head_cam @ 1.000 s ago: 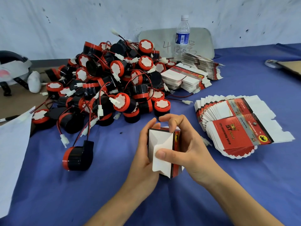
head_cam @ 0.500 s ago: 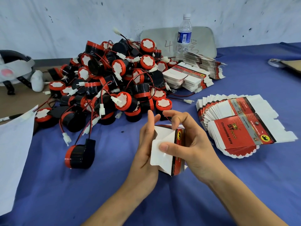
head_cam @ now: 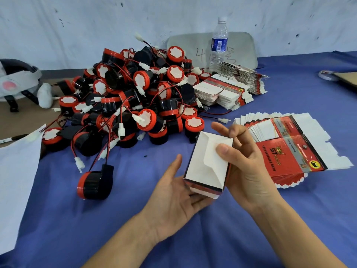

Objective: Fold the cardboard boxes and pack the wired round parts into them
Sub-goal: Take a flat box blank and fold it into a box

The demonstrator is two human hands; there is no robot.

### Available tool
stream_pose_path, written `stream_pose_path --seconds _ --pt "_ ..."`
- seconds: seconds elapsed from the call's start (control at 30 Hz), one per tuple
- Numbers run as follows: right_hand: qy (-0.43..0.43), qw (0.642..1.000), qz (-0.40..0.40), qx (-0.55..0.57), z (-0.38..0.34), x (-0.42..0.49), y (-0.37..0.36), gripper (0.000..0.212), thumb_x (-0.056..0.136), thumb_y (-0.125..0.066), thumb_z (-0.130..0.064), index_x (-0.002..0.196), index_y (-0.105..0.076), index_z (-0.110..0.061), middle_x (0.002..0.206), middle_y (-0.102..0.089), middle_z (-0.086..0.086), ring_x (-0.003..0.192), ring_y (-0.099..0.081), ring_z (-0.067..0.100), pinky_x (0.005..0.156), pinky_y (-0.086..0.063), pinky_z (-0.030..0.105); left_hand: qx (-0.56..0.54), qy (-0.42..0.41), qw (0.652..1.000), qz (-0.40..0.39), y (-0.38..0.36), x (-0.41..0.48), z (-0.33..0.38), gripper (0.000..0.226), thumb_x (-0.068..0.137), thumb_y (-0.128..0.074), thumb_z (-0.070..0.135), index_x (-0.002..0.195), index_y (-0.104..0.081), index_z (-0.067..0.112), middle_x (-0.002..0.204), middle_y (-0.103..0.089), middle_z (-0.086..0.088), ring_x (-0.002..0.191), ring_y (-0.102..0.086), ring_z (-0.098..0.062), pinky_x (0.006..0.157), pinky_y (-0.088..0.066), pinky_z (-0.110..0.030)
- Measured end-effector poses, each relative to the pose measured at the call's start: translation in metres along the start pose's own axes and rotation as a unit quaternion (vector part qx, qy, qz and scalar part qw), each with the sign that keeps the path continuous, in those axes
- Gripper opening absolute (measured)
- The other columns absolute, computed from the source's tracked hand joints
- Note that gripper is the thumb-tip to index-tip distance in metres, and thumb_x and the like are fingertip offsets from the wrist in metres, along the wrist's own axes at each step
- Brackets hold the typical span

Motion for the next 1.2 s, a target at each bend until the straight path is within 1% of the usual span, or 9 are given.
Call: stream_pose_path --seconds 0.1,0.33,0.5,0.63,0.83,0.97,1.07,1.13,1.2 --pt "-0.008 1.0 0.004 0.029 0.001 -0.001 0.001 0.026 0.068 -0.062 -0.002 0.078 -0.052 -0.025 0.109 -0.07 -0.004 0.084 -0.068 0.012 0.059 -0.056 0.03 -0.048 0.044 0.998 -0.023 0.001 0.001 -0.003 0.066 0.072 -0.064 0.058 0.11 -0.073 0.005 0.116 -0.067 -0.011 0.099 -0.062 -0.025 0.093 -0.047 -0.035" --pt "-0.042 0.998 0.005 0.039 0.004 0.004 0.006 0.025 0.069 -0.06 -0.007 0.086 -0.055 -0.024 0.094 -0.069 -0.002 0.078 -0.066 0.015 0.065 -0.056 0.03 -0.187 -0.008 0.982 0.017 0.013 0.006 0.011 0.025 0.066 -0.072 0.027 0.077 -0.061 0.007 0.055 -0.054 0.001 0.043 -0.046 -0.009 0.043 -0.037 -0.017" --pt "-0.086 0.996 0.003 0.027 0.013 0.006 0.008 0.023 0.074 -0.06 -0.016 0.095 -0.062 -0.023 0.088 -0.067 0.0 0.077 -0.062 0.016 0.065 -0.054 0.034 -0.207 -0.105 0.972 -0.038 0.019 -0.002 0.041 0.037 0.076 -0.064 0.04 0.091 -0.074 0.007 0.11 -0.069 -0.008 0.091 -0.07 -0.022 0.081 -0.057 -0.033" --pt "-0.154 0.987 -0.041 0.018 0.031 0.0 0.003 0.029 0.079 -0.063 -0.028 0.107 -0.062 -0.021 0.106 -0.068 0.003 0.098 -0.066 0.026 0.076 -0.057 0.045 -0.177 -0.163 0.963 -0.117 0.011 -0.014 0.054 0.021 0.066 -0.068 0.023 0.08 -0.075 0.009 0.096 -0.073 -0.011 0.083 -0.069 -0.027 0.075 -0.055 -0.039" --pt "-0.158 0.986 -0.052 0.029 0.037 -0.002 -0.004 0.03 0.082 -0.059 -0.048 0.094 -0.076 -0.028 0.098 -0.073 -0.003 0.091 -0.07 0.019 0.081 -0.057 0.04 -0.057 -0.197 0.974 -0.094 0.009 -0.02 0.061 0.043 0.049 -0.086 0.025 0.089 -0.078 0.009 0.1 -0.073 -0.009 0.093 -0.07 -0.024 0.089 -0.053 -0.04" --pt "-0.179 0.981 -0.072 0.021 0.036 -0.005 -0.011 0.039 0.088 -0.048 -0.051 0.071 -0.072 -0.026 0.08 -0.05 0.016 0.072 -0.049 0.028 0.074 -0.054 0.03 0.01 -0.174 0.968 -0.18 -0.012 -0.025 0.054 0.042 0.079 -0.071 0.022 0.115 -0.068 0.0 0.115 -0.068 -0.016 0.11 -0.064 -0.028 0.095 -0.051 -0.035" --pt "-0.211 0.977 -0.037 0.011 0.041 -0.006 -0.005 0.044 0.083 -0.056 -0.044 0.1 -0.062 -0.004 0.1 -0.025 0.023 0.091 -0.024 0.037 0.086 -0.043 0.042 0.115 -0.191 0.971 -0.084 0.003 -0.019 0.049 0.055 0.056 -0.084 0.032 0.107 -0.075 0.011 0.109 -0.071 -0.012 0.104 -0.067 -0.025 0.085 -0.054 -0.031" --pt "-0.219 0.975 -0.026 -0.013 0.041 -0.006 0.001 0.061 0.078 -0.06 -0.036 0.126 -0.051 0.0 0.109 -0.04 0.041 0.093 -0.045 0.043 0.087 -0.049 0.043 0.149 -0.192 0.967 -0.076 0.002 -0.019 0.043 0.049 0.061 -0.074 0.024 0.109 -0.074 0.014 0.113 -0.069 -0.014 0.108 -0.065 -0.028 0.088 -0.054 -0.033" --pt "-0.212 0.976 -0.039 -0.021 0.038 -0.005 0.001 0.061 0.077 -0.064 -0.027 0.132 -0.05 -0.004 0.121 -0.061 0.026 0.101 -0.059 0.032 0.085 -0.054 0.041 0.164 -0.189 0.966 -0.066 0.003 -0.018 0.039 0.048 0.065 -0.068 0.023 0.111 -0.073 0.014 0.116 -0.068 -0.016 0.111 -0.063 -0.032 0.091 -0.053 -0.038"
Point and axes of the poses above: each hand's wrist, its own x-axis towards the middle knuckle, its own y-axis out of the back of the hand, z = x × y, the point moved 7 cm from there along x, towards the middle knuckle
